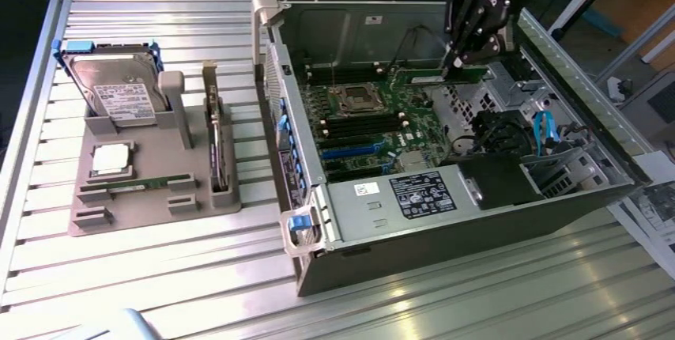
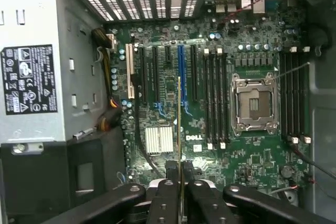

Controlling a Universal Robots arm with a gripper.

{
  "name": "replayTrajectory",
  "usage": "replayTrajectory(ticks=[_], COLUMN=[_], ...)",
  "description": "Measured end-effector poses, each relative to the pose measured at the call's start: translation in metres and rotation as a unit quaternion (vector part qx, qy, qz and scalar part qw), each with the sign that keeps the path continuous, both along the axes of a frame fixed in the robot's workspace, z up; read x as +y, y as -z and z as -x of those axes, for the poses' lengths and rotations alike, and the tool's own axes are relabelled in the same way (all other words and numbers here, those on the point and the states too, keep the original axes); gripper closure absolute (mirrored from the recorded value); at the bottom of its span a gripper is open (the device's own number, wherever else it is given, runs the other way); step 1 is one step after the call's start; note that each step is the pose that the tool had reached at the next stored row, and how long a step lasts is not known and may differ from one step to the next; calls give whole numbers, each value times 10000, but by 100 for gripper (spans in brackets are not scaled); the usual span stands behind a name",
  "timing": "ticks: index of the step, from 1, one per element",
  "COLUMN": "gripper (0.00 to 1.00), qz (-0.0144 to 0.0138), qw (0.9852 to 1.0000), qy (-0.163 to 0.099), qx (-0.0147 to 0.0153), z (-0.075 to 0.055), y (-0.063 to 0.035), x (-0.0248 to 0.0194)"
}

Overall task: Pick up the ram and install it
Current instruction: 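Pick up the ram and move it above insertion slot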

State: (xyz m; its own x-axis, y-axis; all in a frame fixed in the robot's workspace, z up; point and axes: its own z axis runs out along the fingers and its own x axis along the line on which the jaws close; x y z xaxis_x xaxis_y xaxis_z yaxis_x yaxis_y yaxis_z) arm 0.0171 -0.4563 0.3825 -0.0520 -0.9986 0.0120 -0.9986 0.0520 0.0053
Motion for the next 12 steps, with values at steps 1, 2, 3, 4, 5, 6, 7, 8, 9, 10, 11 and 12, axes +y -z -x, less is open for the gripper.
replayTrajectory(ticks=[1,2,3,4,5,6,7,8,9,10,11,12], gripper=[87,87,87,87,87,87,87,87,87,87,87,87], qz=[0,2,1,1,1,1,1,1,1,1,1,1], qw=[10000,10000,10000,10000,10000,10000,10000,10000,10000,10000,10000,10000], qy=[0,0,0,0,0,0,0,0,0,0,0,0], qx=[0,0,0,0,0,0,0,0,0,0,0,0], z=[-29,-46,-65,-83,-99,-116,-134,-139,-140,-140,-140,-140], y=[2,3,5,5,6,6,7,7,7,7,7,7], x=[54,86,127,163,196,229,265,278,282,281,282,282])
